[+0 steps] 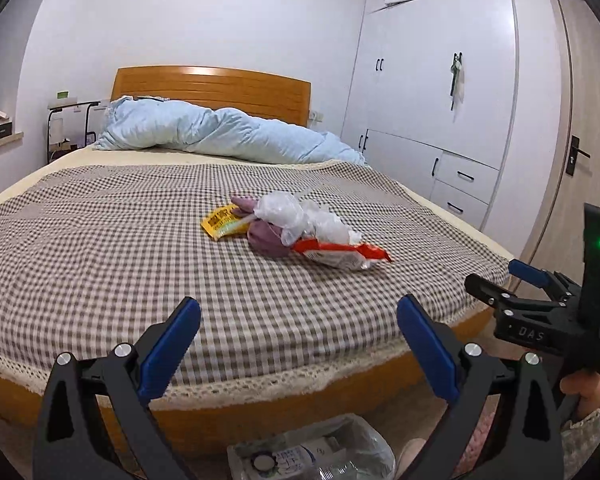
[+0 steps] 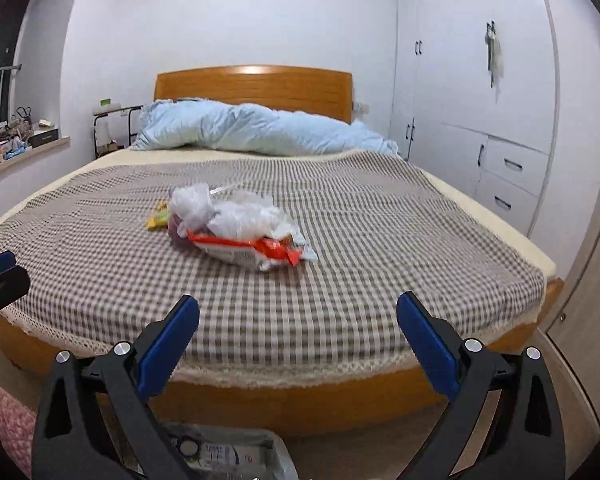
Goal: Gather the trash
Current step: 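Move both tools over the bed to the pile of clear plastic bags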
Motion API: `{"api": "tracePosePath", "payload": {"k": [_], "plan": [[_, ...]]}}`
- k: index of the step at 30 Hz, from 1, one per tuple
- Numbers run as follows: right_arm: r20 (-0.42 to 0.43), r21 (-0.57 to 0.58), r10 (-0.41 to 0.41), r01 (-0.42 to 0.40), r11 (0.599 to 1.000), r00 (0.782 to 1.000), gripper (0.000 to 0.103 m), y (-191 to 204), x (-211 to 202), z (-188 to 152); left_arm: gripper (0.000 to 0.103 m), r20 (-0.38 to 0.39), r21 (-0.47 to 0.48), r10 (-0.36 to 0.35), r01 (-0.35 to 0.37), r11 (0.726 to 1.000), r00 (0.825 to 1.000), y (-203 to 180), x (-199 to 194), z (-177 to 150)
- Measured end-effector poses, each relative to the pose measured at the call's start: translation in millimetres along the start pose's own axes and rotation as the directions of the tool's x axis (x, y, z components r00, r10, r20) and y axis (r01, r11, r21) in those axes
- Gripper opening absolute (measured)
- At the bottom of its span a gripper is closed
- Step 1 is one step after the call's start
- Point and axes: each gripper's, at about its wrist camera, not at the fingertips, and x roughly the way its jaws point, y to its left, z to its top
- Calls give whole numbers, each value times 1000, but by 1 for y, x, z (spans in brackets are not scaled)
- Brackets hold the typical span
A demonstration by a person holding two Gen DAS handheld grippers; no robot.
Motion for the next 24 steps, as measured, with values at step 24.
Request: {"api": "tracePosePath", "payload": {"k": [24], "plan": [[73,-73,88,-82,994,993,95,11,92,79,95,29,56,16,-18,998,999,15,101,56]]}}
